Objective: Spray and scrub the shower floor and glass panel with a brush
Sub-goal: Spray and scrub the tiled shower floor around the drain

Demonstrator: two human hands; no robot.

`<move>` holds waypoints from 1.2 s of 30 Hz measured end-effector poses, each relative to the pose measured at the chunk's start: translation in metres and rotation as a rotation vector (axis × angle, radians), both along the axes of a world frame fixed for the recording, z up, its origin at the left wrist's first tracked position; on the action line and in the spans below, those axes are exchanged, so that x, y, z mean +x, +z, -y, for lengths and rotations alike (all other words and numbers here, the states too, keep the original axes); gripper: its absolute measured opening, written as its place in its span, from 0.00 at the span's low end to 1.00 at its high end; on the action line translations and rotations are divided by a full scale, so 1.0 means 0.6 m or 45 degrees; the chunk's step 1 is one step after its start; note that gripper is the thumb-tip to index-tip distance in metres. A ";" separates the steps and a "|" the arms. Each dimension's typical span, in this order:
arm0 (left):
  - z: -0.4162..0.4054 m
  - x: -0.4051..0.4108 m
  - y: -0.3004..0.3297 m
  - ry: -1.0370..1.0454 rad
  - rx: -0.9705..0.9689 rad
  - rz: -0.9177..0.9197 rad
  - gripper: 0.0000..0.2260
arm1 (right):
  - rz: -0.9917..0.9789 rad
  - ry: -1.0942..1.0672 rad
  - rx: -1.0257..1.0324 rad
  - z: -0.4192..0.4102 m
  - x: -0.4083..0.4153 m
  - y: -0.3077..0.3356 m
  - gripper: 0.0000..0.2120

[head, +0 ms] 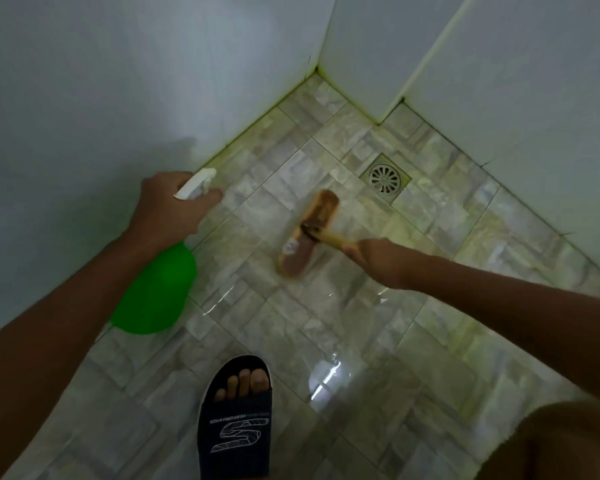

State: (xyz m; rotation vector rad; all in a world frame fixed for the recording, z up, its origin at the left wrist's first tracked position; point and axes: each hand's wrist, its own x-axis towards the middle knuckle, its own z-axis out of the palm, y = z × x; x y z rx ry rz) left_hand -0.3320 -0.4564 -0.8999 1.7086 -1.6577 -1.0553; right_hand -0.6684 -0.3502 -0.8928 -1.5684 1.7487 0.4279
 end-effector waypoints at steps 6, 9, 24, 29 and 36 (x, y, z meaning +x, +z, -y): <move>-0.026 -0.046 0.014 -0.206 -0.088 0.029 0.28 | -0.006 -0.466 -0.023 0.028 -0.043 0.011 0.29; -0.027 -0.082 0.019 -0.283 -0.117 0.023 0.23 | 0.313 -0.887 -0.108 0.053 0.015 0.006 0.24; -0.022 -0.296 0.012 -0.672 -0.079 0.035 0.21 | 0.279 -1.689 -0.093 -0.318 0.115 0.007 0.22; -0.014 -0.321 0.014 -0.692 -0.046 0.090 0.20 | 0.403 -1.458 -0.084 -0.172 -0.002 0.036 0.14; -0.016 -0.332 0.016 -0.690 -0.047 0.113 0.19 | 0.499 -1.399 -0.076 -0.059 -0.081 0.042 0.14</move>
